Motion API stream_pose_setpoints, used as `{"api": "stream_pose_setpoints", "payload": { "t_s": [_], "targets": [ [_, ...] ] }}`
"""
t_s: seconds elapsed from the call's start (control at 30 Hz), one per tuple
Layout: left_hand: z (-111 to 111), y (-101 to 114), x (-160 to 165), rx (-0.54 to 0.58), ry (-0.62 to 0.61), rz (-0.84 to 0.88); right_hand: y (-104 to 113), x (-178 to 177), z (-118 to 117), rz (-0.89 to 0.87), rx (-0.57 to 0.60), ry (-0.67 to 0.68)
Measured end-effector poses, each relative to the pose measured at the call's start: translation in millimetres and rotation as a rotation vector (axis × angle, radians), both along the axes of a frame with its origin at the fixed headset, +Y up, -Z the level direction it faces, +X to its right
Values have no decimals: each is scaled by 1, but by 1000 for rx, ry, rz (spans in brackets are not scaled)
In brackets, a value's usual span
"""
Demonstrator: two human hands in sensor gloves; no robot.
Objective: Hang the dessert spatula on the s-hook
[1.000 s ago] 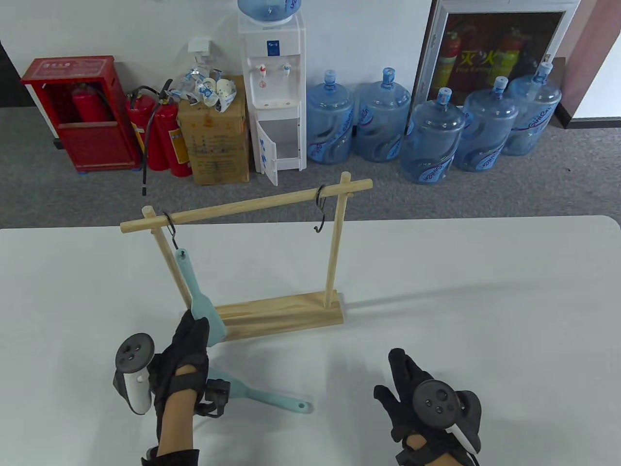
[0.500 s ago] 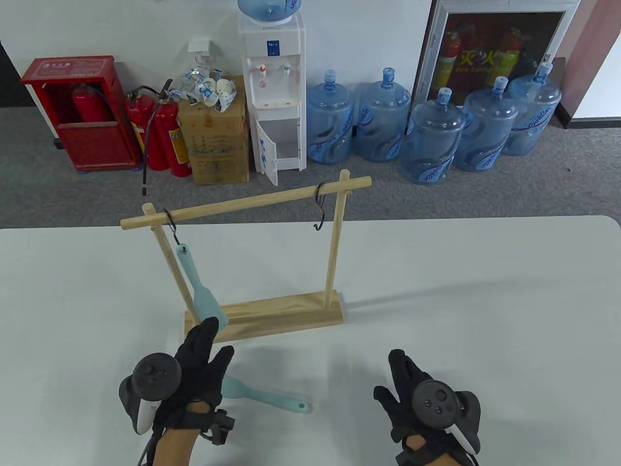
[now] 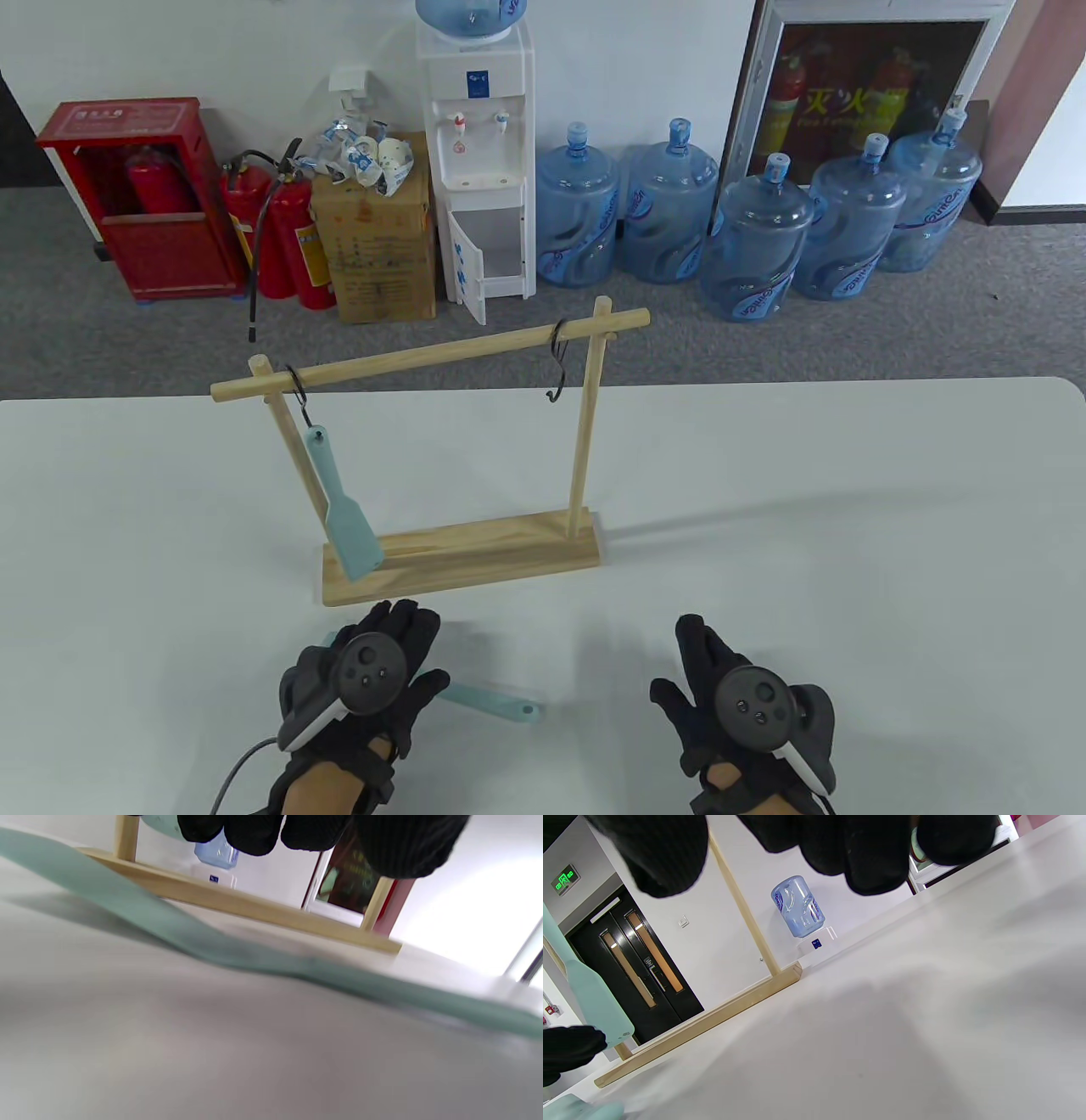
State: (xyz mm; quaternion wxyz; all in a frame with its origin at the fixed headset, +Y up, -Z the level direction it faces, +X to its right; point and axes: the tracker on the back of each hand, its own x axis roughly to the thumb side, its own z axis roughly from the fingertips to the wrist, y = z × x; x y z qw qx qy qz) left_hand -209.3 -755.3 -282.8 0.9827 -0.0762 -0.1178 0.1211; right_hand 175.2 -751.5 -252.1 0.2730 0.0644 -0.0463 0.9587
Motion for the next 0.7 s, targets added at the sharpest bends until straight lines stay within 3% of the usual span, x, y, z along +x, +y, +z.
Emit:
{"api": "stream_pose_setpoints", "payload": {
  "t_s": [0.4, 0.7],
  "targets": [
    [-8, -22, 21, -139, -70, -246, 0, 0, 0, 2, -15, 7],
    [-12, -19, 25, -66, -59, -270, -1, -1, 0, 6, -28, 8]
  ]
}}
